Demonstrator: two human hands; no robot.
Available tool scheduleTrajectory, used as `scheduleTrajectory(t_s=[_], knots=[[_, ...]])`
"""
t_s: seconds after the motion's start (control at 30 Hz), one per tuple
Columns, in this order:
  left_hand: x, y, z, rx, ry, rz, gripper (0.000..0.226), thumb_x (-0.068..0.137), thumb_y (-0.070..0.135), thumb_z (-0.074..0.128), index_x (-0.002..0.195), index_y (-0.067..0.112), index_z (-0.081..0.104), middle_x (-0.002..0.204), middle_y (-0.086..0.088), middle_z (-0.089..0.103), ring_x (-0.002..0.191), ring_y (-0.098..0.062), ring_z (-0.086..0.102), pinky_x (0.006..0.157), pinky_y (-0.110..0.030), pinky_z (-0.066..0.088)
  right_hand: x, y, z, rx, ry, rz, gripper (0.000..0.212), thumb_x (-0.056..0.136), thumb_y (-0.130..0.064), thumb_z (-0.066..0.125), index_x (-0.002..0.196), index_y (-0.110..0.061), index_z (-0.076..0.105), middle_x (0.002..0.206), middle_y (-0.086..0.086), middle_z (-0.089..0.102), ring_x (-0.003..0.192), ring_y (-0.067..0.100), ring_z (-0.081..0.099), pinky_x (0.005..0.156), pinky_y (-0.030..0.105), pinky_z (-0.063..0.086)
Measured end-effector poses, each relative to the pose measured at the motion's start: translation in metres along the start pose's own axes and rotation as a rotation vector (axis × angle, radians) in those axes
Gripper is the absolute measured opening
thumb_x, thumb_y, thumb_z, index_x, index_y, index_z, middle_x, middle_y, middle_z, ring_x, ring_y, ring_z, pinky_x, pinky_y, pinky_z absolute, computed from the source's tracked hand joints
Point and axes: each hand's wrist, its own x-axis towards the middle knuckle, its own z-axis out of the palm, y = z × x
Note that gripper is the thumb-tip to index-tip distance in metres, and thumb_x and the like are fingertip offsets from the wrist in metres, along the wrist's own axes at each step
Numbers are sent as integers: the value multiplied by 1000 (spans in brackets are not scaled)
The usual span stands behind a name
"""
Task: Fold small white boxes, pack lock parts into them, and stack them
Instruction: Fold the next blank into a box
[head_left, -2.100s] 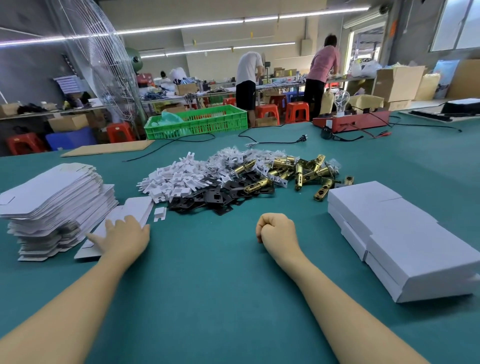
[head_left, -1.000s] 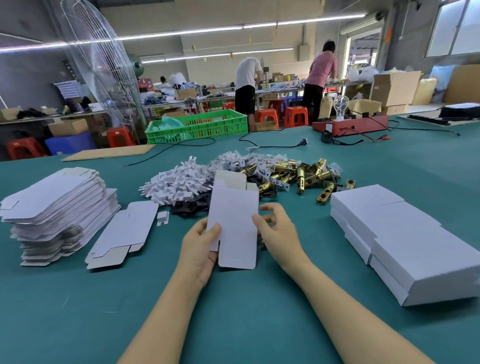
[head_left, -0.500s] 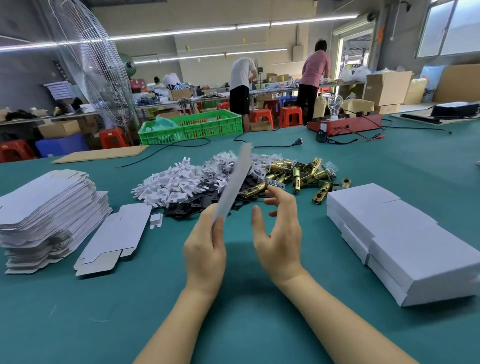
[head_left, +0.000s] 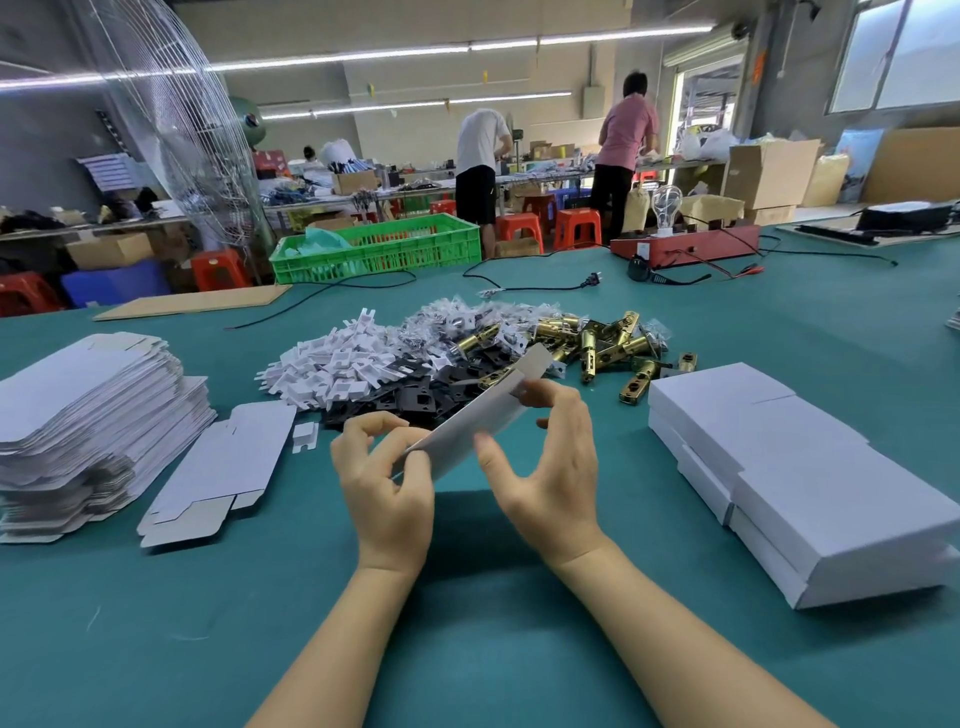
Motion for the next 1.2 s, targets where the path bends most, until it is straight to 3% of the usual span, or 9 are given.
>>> scheduleTrajectory(t_s=[0.1,0.23,0.4,0.53,0.67,0.73,0.83,1.0,1.2], knots=[[0,-2,1,43,-13,27,27,72,-4,45,69,16,64,94,-6,53,96,-28,44,84,-7,31,4,1,-5,-22,14,6,47,76,-40,62,104,-2,56,96,0,54,88,15,47,81,15,36],[-1,-3,2,155,-41,93,27,74,4,43,76,2,70,92,-12,58,91,-34,48,81,-41,40,7,0,-6,-61,20,-2,38,75,-32,71,93,-1,59,91,1,50,82,11,44,72,17,36],[0,-6,0,380,-22,215,36,71,22,40,82,10,72,91,-10,61,95,-24,43,84,-42,35,8,1,-5,-34,-6,24,38,73,-28,73,97,-1,60,93,-2,52,79,12,48,66,18,36],[-1,-8,2,518,-19,242,39,69,24,41,88,9,72,96,-12,62,98,-26,40,88,-55,39,6,2,-4,-39,-13,30,36,73,-28,73,93,-2,58,85,-3,54,75,19,50,65,19,34],[-2,-9,4,643,-19,296,53,65,27,48,113,8,61,108,-16,55,105,-28,37,98,-58,29,6,0,-1,-19,5,61,27,75,-23,71,87,-5,55,79,-12,47,75,17,45,64,15,32],[-5,-10,7,674,-65,372,67,64,28,61,127,13,48,117,-11,47,111,-28,37,105,-56,20,6,-1,0,-2,21,103,23,77,-23,71,84,-9,55,78,-19,44,75,14,43,66,16,34],[-8,-10,13,738,-171,477,95,60,39,79,141,12,37,127,-5,38,121,-27,36,110,-55,11,5,1,0,-6,34,230,23,81,-23,75,90,-11,57,82,-9,54,80,18,51,72,28,42],[-8,-15,16,822,-231,528,115,53,53,84,146,8,32,134,-7,35,127,-27,35,110,-60,7,6,3,-3,-57,15,352,25,83,-34,72,93,-20,54,88,-7,60,84,15,53,72,27,38],[-6,-17,18,802,-142,612,101,64,45,84,141,1,36,128,-13,37,120,-31,39,111,-61,20,5,-1,-1,-51,13,252,23,85,-14,69,101,-3,58,92,-1,55,89,21,52,79,29,42]])
